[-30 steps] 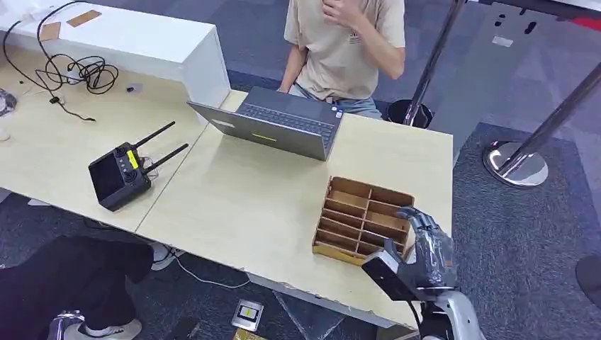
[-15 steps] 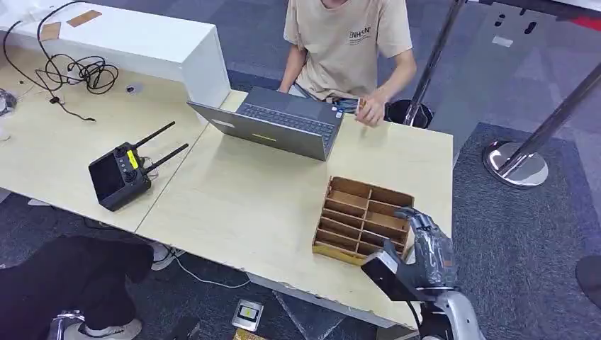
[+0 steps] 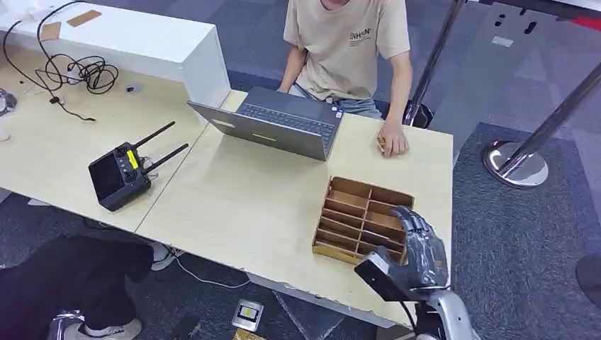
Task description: Pass the card to the sensor for recognition and then transmit it.
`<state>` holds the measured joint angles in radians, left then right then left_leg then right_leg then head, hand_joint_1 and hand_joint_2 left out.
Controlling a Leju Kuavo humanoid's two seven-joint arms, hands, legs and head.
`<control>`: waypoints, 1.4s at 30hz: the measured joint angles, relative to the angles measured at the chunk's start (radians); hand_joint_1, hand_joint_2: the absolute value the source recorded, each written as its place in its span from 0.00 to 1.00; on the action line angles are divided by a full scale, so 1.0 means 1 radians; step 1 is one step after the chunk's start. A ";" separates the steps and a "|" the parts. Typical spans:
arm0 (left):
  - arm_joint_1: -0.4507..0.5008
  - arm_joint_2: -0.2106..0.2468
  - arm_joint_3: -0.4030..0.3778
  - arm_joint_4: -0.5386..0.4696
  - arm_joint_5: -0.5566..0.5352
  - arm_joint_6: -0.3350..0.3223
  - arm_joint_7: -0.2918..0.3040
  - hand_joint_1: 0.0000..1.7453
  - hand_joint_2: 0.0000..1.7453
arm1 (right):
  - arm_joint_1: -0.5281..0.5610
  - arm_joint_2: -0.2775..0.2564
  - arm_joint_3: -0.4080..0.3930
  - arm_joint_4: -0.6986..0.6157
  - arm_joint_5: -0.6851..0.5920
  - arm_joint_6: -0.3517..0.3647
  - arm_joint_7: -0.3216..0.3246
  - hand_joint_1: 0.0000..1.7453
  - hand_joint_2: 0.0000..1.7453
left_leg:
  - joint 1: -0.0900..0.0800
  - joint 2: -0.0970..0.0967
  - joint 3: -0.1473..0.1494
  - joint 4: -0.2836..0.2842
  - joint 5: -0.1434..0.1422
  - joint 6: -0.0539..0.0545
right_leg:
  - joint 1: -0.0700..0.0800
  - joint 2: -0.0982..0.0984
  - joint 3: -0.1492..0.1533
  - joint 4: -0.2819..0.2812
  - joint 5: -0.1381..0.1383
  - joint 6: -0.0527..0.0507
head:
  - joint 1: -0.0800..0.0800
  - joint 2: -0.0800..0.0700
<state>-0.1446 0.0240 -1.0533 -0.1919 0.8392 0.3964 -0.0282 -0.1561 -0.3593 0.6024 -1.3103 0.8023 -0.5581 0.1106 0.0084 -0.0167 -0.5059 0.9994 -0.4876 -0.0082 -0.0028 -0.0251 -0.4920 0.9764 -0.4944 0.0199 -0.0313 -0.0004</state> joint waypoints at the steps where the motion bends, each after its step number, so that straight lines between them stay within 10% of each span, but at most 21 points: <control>1: 0.000 0.000 0.000 0.000 0.000 0.000 0.000 0.00 0.00 | -0.002 0.002 0.001 0.008 0.004 0.000 0.000 0.29 1.00 | 0.000 0.000 0.000 0.000 0.000 0.000 | 0.000 0.000 0.000 0.000 0.000 0.000 | 0.000 0.000; 9: 0.000 -0.001 -0.001 0.000 0.000 0.000 0.000 0.00 0.00 | -0.008 0.013 0.013 0.046 0.006 -0.002 0.003 0.47 1.00 | 0.000 0.000 0.000 0.000 0.000 0.000 | 0.000 0.000 0.000 0.000 0.000 0.000 | 0.000 0.000; 10: 0.000 -0.001 -0.001 0.000 0.000 0.000 0.000 0.00 0.00 | -0.008 0.014 0.013 0.050 0.006 -0.002 0.003 0.63 1.00 | 0.000 0.000 0.000 0.000 0.000 0.000 | 0.000 0.000 0.000 0.000 0.000 0.000 | 0.000 0.000; 11: 0.000 -0.001 -0.001 0.000 0.000 0.000 0.000 0.00 0.00 | -0.009 0.015 0.013 0.054 0.006 -0.002 0.003 1.00 1.00 | 0.000 0.000 0.000 0.000 0.000 0.000 | 0.000 0.000 0.000 0.000 0.000 0.000 | 0.000 0.000; 42: 0.000 -0.005 -0.001 0.000 -0.002 0.000 0.001 0.00 0.00 | -0.022 0.024 0.013 0.085 -0.017 -0.013 0.006 1.00 1.00 | 0.000 0.000 0.001 0.000 0.000 0.000 | 0.000 0.000 0.000 0.000 0.000 0.000 | 0.000 0.000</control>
<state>-0.1447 0.0191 -1.0544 -0.1919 0.8377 0.3967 -0.0275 -0.1779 -0.3349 0.6157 -1.2257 0.7855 -0.5710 0.1164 0.0084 -0.0166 -0.5053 0.9994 -0.4876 -0.0081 -0.0028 -0.0250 -0.4916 0.9764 -0.4944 0.0199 -0.0309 -0.0004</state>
